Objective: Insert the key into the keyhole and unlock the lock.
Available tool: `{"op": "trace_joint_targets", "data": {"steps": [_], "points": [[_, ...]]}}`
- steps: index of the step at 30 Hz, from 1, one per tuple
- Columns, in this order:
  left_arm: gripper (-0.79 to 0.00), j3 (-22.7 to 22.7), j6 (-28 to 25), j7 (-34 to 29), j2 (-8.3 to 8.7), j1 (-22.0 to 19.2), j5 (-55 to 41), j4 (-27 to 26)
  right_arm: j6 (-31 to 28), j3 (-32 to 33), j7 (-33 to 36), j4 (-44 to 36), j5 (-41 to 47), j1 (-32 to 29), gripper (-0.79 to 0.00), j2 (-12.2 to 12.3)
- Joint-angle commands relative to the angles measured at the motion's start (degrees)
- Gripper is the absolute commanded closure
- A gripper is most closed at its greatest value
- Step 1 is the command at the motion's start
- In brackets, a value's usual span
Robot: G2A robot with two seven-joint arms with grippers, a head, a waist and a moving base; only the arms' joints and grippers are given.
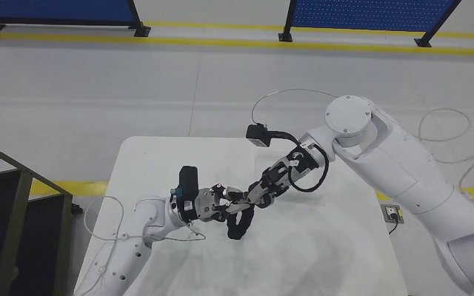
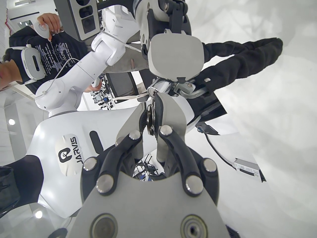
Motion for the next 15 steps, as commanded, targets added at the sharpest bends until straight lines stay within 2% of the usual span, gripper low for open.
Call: {"op": "trace_joint_targets", "data": {"steps": [1,9,15], "points": [[0.0,0.01,0.0,0.16,0.14,-0.03,-0.09,0.09,0.18,0.19,-0.29,0.2,0.25,-0.12,0.0,-0.11],[0.0,-0.01,0.0,0.55,0.62,-0.05,-0.73,0.51,0.67,1.21,-1.09,0.79,1.54,-1.1,0.0,-0.39],[0.0,-1.71,0.16,1.44,0.87,0.42,-0.79,1.49,1.92,3.56,0.02,-0.55,0.86,-0.41,0.0,0.15]]}}
